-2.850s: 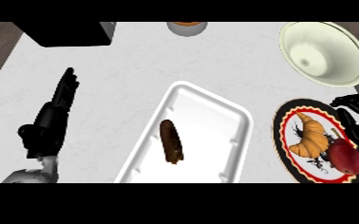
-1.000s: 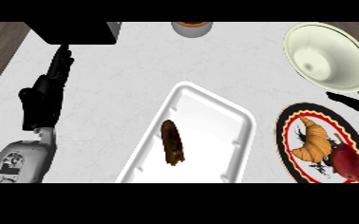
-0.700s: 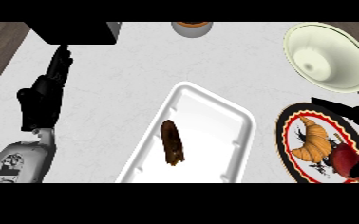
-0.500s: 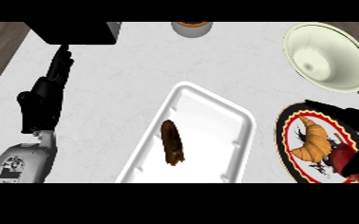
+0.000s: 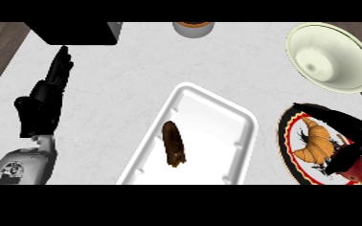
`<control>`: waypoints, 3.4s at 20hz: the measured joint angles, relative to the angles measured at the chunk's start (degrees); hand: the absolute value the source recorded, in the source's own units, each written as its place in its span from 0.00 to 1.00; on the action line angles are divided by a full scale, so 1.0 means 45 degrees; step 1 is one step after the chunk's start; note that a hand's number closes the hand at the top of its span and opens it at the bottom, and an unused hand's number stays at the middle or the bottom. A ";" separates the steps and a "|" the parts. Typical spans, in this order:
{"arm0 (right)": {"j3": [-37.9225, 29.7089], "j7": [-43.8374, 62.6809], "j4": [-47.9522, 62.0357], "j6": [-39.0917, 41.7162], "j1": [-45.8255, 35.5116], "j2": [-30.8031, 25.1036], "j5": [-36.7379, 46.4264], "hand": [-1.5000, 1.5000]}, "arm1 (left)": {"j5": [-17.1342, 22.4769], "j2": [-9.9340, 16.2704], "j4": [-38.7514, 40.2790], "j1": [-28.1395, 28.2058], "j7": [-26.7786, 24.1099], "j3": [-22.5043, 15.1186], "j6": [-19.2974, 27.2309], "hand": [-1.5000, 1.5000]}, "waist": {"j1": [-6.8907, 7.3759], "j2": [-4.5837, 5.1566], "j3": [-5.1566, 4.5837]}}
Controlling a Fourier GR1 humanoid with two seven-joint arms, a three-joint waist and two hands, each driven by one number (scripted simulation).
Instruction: Pick the croissant from the plate and place it in the bowl
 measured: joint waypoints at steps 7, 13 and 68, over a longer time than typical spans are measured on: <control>0.0039 -0.1422 0.1743 -0.1238 -0.0852 0.0424 0.1433 1.00 | 0.0023 -0.0090 0.0011 -0.0060 -0.0013 0.0375 -0.0370 0.50 | 0.0037 -0.0039 -0.0074; -0.0212 -0.2221 0.2350 -0.2125 -0.1128 0.0665 0.2063 1.00 | -0.0268 -0.0237 0.0015 -0.0173 0.0148 0.0434 -0.0430 0.50 | -0.0021 -0.0070 -0.0145; -0.6597 0.2484 -0.2513 -0.4051 -0.2845 0.2277 -0.2119 1.00 | -0.0721 -0.0821 0.0167 -0.0549 0.0029 0.0533 -0.0778 0.50 | 0.0373 0.0139 0.0015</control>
